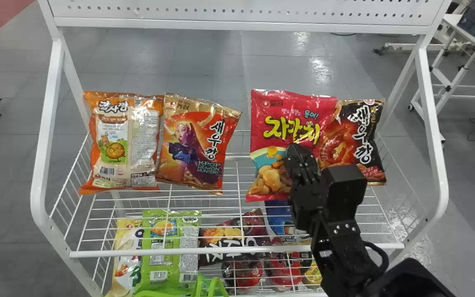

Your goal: Hold basket handle with left hand then pick Jagalchi snack with right hand and place into basket

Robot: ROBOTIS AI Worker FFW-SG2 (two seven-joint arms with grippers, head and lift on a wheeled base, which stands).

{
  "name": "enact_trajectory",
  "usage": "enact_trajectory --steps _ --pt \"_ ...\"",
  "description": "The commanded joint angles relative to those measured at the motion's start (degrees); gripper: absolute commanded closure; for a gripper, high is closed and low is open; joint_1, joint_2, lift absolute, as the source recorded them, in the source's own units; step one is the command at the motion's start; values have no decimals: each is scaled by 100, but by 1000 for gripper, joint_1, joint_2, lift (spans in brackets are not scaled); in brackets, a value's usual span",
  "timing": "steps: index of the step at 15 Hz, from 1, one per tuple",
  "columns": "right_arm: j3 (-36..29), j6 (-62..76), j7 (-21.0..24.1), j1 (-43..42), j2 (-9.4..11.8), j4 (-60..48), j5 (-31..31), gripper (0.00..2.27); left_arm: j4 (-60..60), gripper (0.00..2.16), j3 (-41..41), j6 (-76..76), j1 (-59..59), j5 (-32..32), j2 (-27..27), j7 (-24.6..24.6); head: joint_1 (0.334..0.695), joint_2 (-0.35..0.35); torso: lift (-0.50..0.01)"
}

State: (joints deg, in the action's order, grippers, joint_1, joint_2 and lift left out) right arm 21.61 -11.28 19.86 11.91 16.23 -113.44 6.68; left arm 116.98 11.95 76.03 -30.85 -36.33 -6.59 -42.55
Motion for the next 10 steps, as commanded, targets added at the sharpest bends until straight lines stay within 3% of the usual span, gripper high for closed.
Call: enact_trajectory --steps 1,10 --pt "-35 7 89 383 135 -363 0 1889 0 1713 -26 -13 0 4 -9 -17 695 -70 -10" --pt "-166 -64 229 2096 856 -1857 -9 1889 -9 1713 -52 -31 0 4 -9 -43 695 -114 -10"
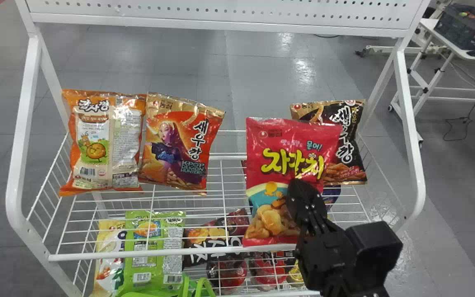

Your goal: Hold basket handle with left hand then pick Jagalchi snack with right hand and place into basket

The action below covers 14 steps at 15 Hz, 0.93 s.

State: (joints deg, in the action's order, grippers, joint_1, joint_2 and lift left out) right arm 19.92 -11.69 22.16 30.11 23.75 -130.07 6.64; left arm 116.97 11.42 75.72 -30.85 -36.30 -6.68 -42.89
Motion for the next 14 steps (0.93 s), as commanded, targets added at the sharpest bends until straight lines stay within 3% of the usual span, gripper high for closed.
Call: enact_trajectory --steps 1,8,14 --pt "-5 -22 -1 505 209 -335 4 1889 -25 1713 9 -17 0 9 9 -9 695 -115 -10" --pt "311 -1112 26 1085 868 -730 4 1889 -34 1717 97 -281 -202 26 61 -61 695 -102 -10" --pt "460 -1306 105 1401 1194 -678 13 1889 -8 1713 150 -281 -229 9 70 -88 695 -83 -10"
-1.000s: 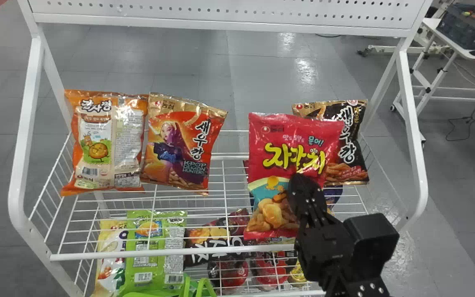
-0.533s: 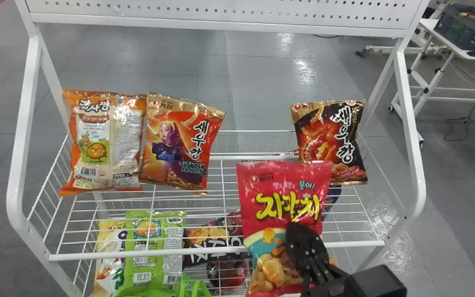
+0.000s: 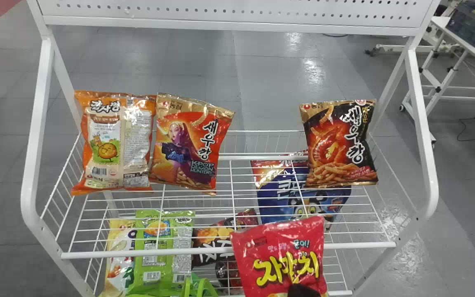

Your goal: Hold basket handle with left hand then pick Jagalchi snack with right hand and place into basket

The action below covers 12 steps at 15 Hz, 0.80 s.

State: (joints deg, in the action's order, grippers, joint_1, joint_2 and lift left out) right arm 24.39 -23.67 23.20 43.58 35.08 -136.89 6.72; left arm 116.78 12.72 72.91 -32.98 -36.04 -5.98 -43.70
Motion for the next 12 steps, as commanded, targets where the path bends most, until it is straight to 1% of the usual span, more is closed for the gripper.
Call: enact_trajectory --steps 1,6,10,11,12 --pt "31 -231 9 72 113 4 5 1889 11 1713 37 0 -33 -17 0 -7 695 -86 -10" --pt "347 -582 53 72 280 127 -4 1889 37 1713 64 0 -68 -43 0 -7 695 -98 -10" --pt "813 -617 35 -165 262 426 -4 1889 55 1713 55 0 -68 -43 0 -7 695 -74 -10" --pt "971 -547 35 -288 227 523 -4 1889 55 1713 46 0 -68 -43 0 -7 695 -63 -10" --pt "1121 -459 35 -367 148 619 -4 1889 55 1713 37 0 -68 -34 0 -16 695 -52 -10"
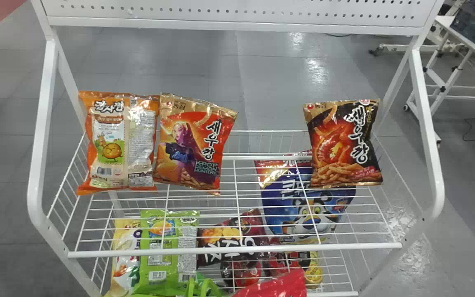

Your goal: Hold basket handle with left hand then pick Jagalchi snack with right hand and place into basket

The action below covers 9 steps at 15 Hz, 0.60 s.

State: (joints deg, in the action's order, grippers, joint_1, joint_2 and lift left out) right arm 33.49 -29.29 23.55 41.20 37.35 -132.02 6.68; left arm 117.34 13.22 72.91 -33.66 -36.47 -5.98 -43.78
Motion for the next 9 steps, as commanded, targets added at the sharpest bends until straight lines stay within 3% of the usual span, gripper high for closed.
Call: enact_trajectory --steps 1,9 --pt "378 121 0 -262 -158 256 0 1889 26 1713 -13 0 -17 -1 0 1 695 -16 -10" --pt "1292 736 -386 -1343 -878 1521 211 1885 105 1713 -57 0 -35 17 0 28 695 230 -10"
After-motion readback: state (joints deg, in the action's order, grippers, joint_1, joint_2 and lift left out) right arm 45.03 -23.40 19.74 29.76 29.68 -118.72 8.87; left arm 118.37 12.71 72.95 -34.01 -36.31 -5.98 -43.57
